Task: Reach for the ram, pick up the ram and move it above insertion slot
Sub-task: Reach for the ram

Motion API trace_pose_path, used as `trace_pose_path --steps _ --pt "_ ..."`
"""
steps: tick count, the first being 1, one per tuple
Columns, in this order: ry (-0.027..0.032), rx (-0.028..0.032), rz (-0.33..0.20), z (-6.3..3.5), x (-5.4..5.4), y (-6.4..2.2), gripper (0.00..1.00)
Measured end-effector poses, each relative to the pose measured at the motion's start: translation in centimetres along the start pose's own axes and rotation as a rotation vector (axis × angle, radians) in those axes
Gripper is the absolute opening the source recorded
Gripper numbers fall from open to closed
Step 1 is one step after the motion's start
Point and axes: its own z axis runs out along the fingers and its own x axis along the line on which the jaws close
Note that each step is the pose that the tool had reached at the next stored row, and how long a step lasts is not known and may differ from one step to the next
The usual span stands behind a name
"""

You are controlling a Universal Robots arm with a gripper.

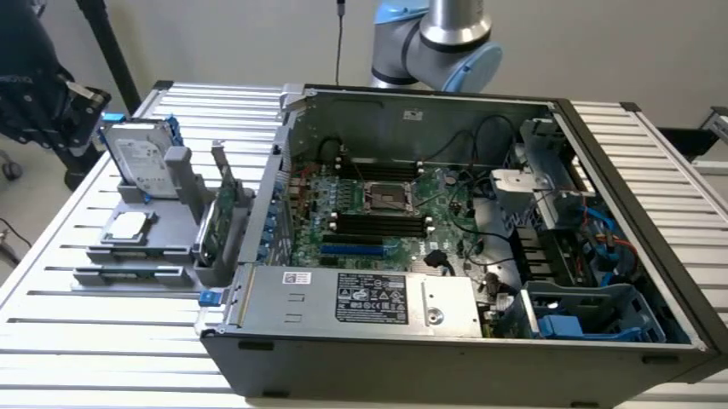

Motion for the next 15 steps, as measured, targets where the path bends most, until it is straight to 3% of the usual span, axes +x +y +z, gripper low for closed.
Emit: trace_pose_path --steps 2,10,15 --pt "0.0004 0.0000 -0.001 -0.01 -0.42 -0.09 0.11" --pt "0.0005 0.0000 -0.004 -0.01 -0.41 -0.09 0.11" --pt "0.0036 0.0003 -0.089 0.00 -0.39 -0.09 0.11"
